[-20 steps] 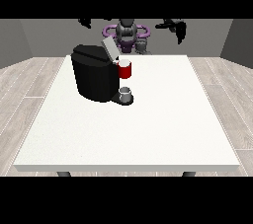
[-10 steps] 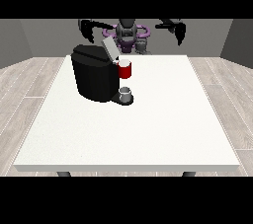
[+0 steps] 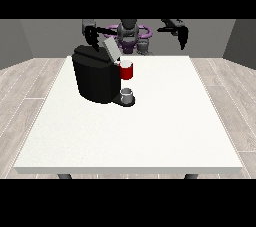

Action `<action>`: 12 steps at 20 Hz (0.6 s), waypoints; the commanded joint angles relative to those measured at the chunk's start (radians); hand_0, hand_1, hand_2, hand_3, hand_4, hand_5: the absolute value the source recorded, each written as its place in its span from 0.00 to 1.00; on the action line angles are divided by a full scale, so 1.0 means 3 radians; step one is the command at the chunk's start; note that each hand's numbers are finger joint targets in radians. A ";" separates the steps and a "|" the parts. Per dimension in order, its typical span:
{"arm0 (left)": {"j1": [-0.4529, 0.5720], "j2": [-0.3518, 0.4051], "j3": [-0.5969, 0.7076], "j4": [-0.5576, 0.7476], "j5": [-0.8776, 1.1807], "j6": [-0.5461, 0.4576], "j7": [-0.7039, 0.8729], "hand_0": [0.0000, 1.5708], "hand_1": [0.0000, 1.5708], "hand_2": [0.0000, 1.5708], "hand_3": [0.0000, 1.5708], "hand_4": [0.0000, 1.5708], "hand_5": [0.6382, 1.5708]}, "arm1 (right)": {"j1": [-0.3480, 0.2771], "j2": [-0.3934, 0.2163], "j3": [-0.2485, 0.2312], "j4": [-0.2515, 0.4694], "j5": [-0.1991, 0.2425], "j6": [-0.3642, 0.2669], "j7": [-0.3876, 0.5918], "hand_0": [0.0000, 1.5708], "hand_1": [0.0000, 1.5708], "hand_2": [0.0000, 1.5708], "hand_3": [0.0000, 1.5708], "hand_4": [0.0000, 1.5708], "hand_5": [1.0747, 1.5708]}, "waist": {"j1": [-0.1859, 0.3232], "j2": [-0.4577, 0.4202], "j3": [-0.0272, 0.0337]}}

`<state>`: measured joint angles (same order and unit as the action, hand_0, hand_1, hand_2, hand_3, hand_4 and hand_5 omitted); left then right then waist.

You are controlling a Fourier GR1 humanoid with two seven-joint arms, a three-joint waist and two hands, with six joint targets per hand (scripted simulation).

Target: Insert the coffee pod into the coffee machine and close the lid

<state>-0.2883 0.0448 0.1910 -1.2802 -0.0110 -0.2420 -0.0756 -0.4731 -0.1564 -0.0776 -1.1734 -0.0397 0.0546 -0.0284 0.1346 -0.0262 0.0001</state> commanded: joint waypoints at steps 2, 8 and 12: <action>0.0163 0.0024 -0.0117 -0.0315 0.0038 0.0015 0.0092 0.00 0.00 0.00 0.00 0.00 1.00 | -0.0157 0.0021 0.0002 0.0232 0.0140 -0.0062 -0.0143 0.00 0.00 0.00 0.00 0.00 1.00 | 0.0031 0.0098 0.0000; 0.0066 0.0110 -0.0052 -0.0414 0.0181 0.0041 0.0172 0.00 0.00 0.00 0.00 0.00 1.00 | -0.0361 0.0044 -0.0050 0.0409 0.0133 -0.0051 -0.0213 0.00 0.00 0.00 0.00 0.00 1.00 | 0.0021 0.0226 0.0000; 0.0097 0.0033 -0.0107 -0.0370 0.0094 0.0215 0.0059 0.00 0.00 0.00 0.00 0.08 1.00 | -0.0525 -0.0011 -0.0012 0.0414 0.0133 0.0081 -0.0036 0.00 0.00 0.00 0.00 0.00 1.00 | -0.0068 0.0234 0.0000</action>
<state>-0.2598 0.0764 0.1775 -1.3775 0.0290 -0.2201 -0.0554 -0.5982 -0.1599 -0.0854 -1.0825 -0.0024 0.0613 -0.0614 0.1270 0.0330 -0.0019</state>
